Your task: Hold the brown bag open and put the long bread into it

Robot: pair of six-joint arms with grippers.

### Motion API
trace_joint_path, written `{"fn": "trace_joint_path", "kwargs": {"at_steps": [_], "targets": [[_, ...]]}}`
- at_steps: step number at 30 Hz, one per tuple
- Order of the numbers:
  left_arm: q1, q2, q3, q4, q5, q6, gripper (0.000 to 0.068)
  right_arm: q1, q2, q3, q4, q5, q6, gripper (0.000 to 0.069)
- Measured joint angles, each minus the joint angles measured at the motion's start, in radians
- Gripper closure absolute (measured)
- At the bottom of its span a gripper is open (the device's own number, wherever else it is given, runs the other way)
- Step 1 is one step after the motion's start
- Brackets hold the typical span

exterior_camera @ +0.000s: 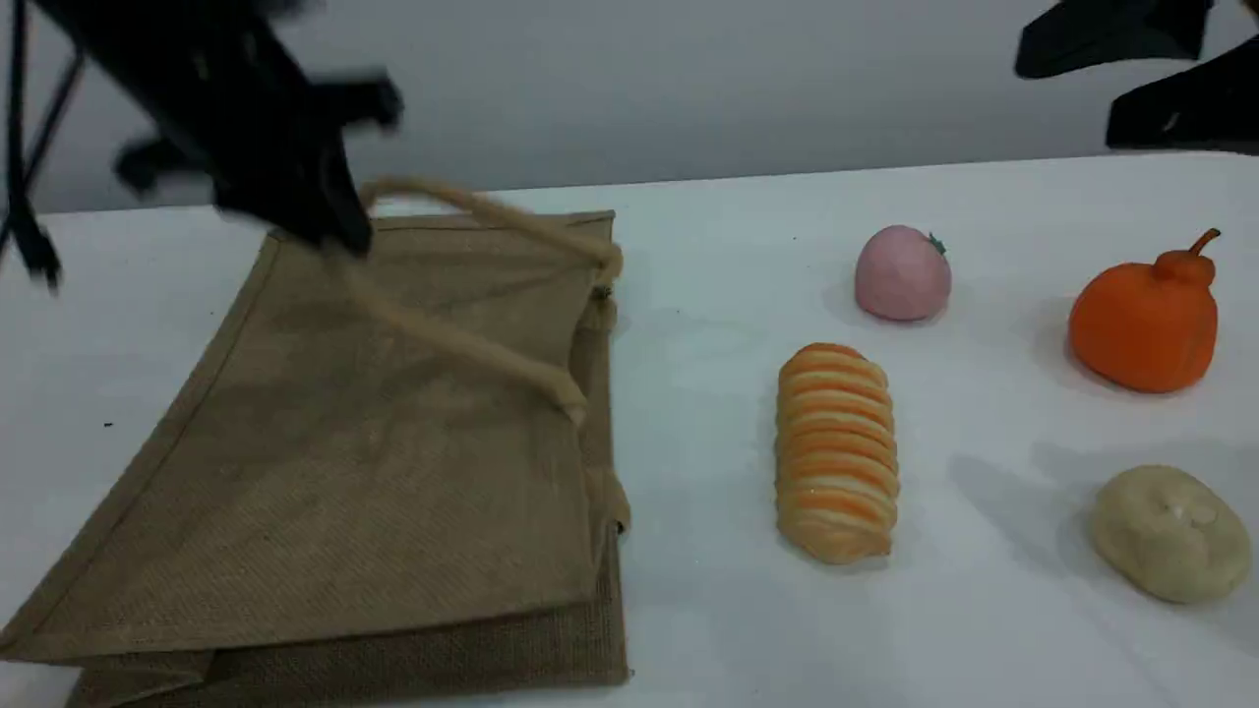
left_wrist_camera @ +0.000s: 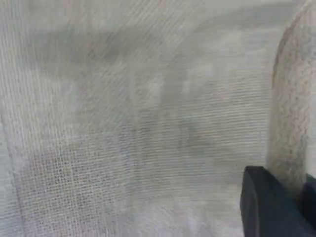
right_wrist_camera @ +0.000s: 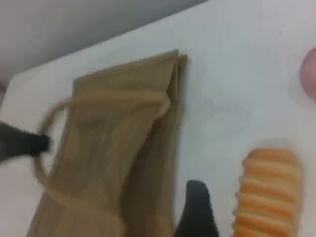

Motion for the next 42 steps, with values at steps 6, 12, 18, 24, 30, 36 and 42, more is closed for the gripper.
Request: {"fn": "trace_joint_path", "kwargs": {"at_steps": [6, 12, 18, 24, 30, 36, 42], "targets": [[0.000, -0.150, -0.132, -0.002, 0.188, 0.057, 0.0596, 0.106, 0.024, -0.001, 0.018, -0.132, 0.000, 0.0214], [0.000, -0.253, -0.237, 0.002, 0.329, 0.112, 0.0596, 0.109, 0.127, -0.022, 0.018, -0.108, -0.019, 0.0214], [0.000, -0.264, -0.295, 0.019, 0.409, 0.227, 0.0596, 0.109, 0.196, -0.067, 0.017, -0.079, -0.047, 0.0214], [0.000, -0.264, -0.299, 0.012, 0.444, 0.328, 0.0596, 0.108, 0.266, -0.107, 0.017, -0.108, -0.072, 0.0214], [0.000, -0.263, -0.300, -0.070, 0.464, 0.462, 0.0596, 0.108, 0.358, -0.153, 0.017, -0.078, -0.080, 0.0214], [0.000, -0.263, -0.349, -0.110, 0.471, 0.521, 0.0596, 0.108, 0.414, -0.167, 0.016, -0.070, -0.089, 0.0214], [0.000, -0.262, -0.385, -0.115, 0.505, 0.521, 0.0596, 0.108, 0.420, -0.176, 0.016, -0.075, -0.094, 0.0214]]}}
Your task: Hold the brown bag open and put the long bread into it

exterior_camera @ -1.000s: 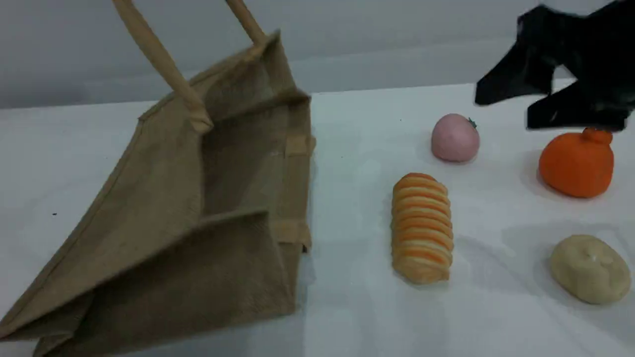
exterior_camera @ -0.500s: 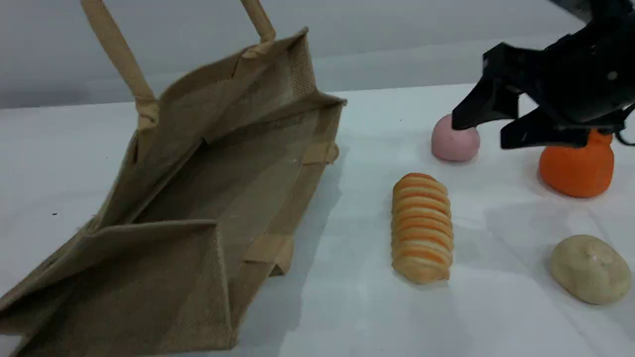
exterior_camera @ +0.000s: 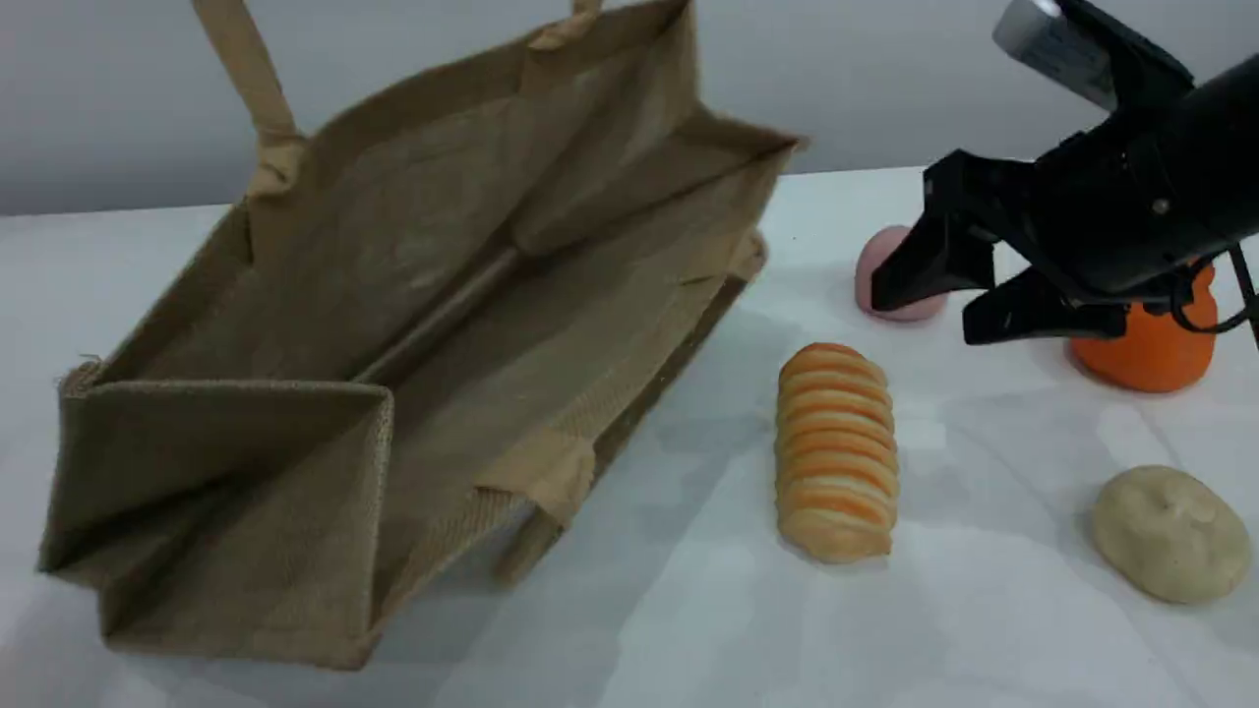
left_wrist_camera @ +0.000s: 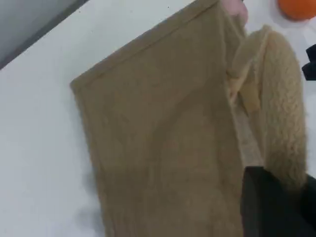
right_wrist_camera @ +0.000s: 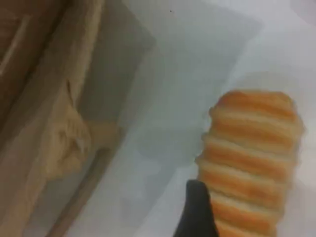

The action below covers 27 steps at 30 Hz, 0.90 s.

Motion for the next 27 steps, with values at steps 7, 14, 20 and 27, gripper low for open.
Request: {"fn": "trace_joint_path", "kwargs": {"at_steps": [7, 14, 20, 27], "targets": [[0.000, 0.000, 0.000, 0.000, 0.010, 0.018, 0.0596, 0.000, 0.031, -0.013, 0.001, -0.037, -0.013, 0.0214], [0.000, 0.000, 0.001, 0.001, 0.010, 0.012, 0.0596, 0.020, 0.103, -0.030, 0.001, 0.012, -0.022, 0.0214], [0.000, 0.000, 0.001, 0.000, 0.009, 0.007, 0.0596, 0.116, 0.150, -0.095, 0.001, -0.077, -0.029, 0.0214], [0.000, 0.000, 0.001, -0.024, 0.009, -0.003, 0.0596, 0.150, 0.231, -0.160, 0.002, -0.200, -0.027, 0.0214]]}}
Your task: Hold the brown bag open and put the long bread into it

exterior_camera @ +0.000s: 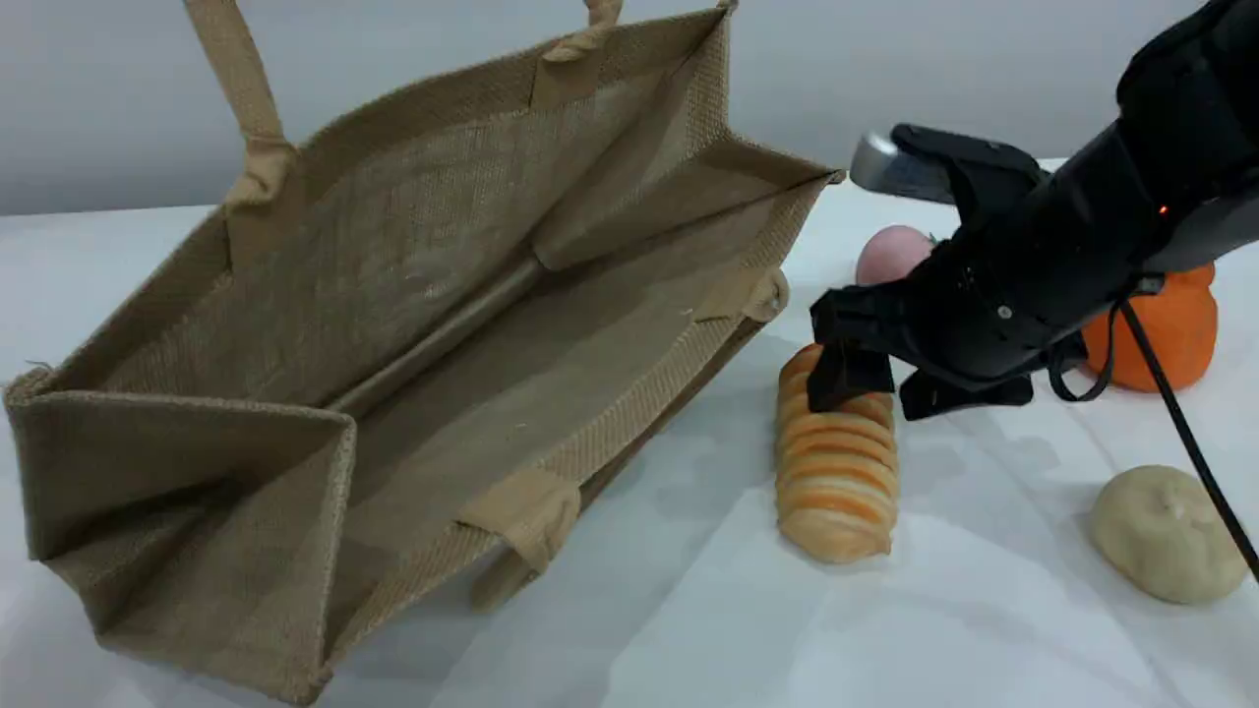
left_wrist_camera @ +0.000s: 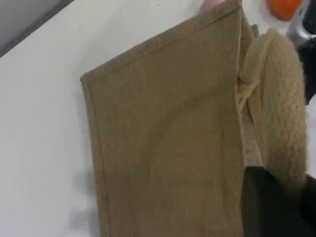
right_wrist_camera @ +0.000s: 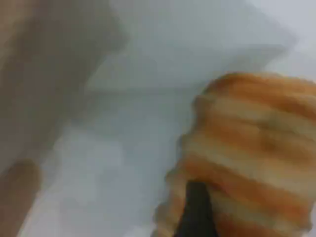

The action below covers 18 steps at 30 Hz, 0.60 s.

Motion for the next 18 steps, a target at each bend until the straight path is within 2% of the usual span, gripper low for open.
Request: {"fn": "trace_joint_path", "kwargs": {"at_steps": [3, 5, 11, 12, 13, 18], "targets": [[0.000, 0.000, 0.000, 0.001, 0.000, 0.000, 0.0596, 0.000, 0.028, -0.005, 0.003, 0.042, 0.001, 0.0225], [0.000, 0.000, 0.000, 0.002, 0.000, 0.000, 0.0596, 0.000, 0.030, -0.004, 0.003, 0.043, 0.001, 0.0271], [0.000, 0.000, 0.000, 0.003, -0.001, 0.000, 0.0596, 0.000, 0.031, -0.002, -0.004, 0.099, -0.027, 0.0563], [0.000, 0.000, 0.000, 0.003, -0.001, 0.000, 0.0596, 0.000, 0.031, -0.002, -0.004, 0.102, -0.027, 0.0593], [0.000, 0.000, 0.000, 0.003, -0.001, 0.000, 0.0596, 0.000, 0.031, -0.002, -0.004, 0.102, -0.027, 0.0610], [0.000, 0.000, 0.000, 0.003, -0.001, 0.000, 0.0596, -0.001, 0.031, 0.000, -0.004, 0.102, -0.026, 0.0611]]}}
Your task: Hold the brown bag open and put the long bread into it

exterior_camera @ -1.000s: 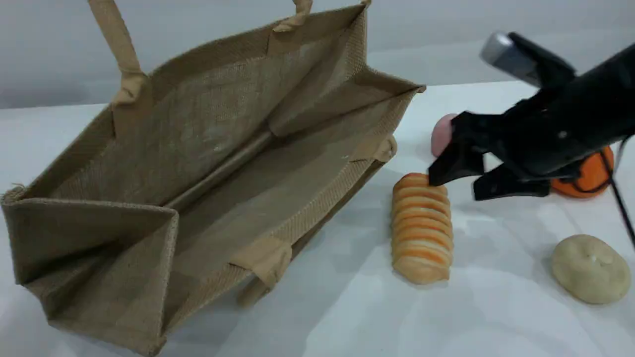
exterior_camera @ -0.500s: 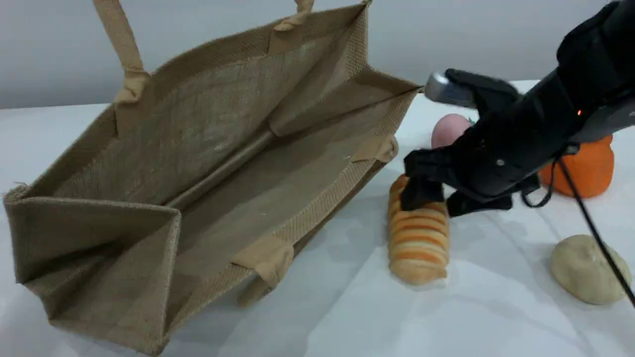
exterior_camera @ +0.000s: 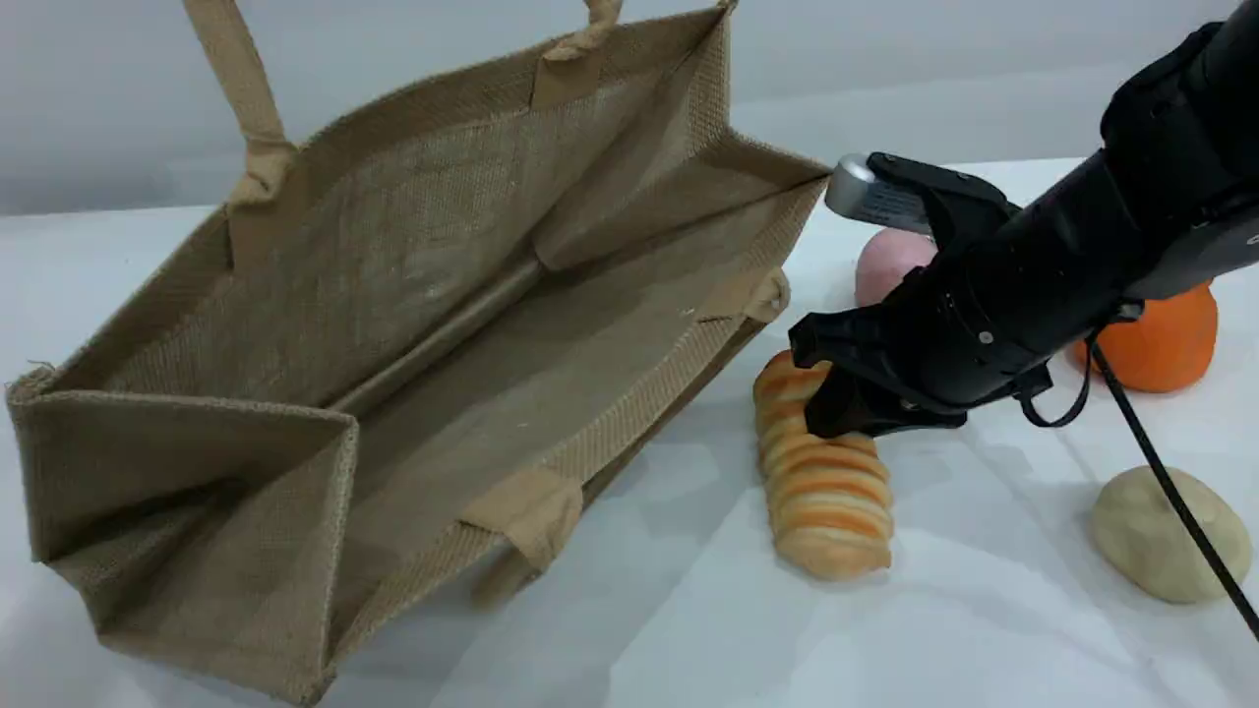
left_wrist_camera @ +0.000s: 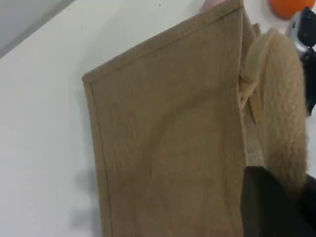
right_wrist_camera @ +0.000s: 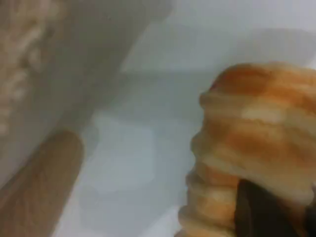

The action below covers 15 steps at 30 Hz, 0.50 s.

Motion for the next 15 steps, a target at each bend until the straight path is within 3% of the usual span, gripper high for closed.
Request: {"fn": "trace_joint_path", "kwargs": {"at_steps": [9, 15], "targets": [[0.000, 0.000, 0.000, 0.000, 0.000, 0.002, 0.0596, -0.041, -0.157, 0.102, -0.024, -0.083, 0.035, 0.0615], [0.000, 0.009, 0.000, -0.021, -0.001, 0.003, 0.0596, -0.077, -0.337, 0.185, -0.051, -0.069, 0.044, 0.0615]]}}
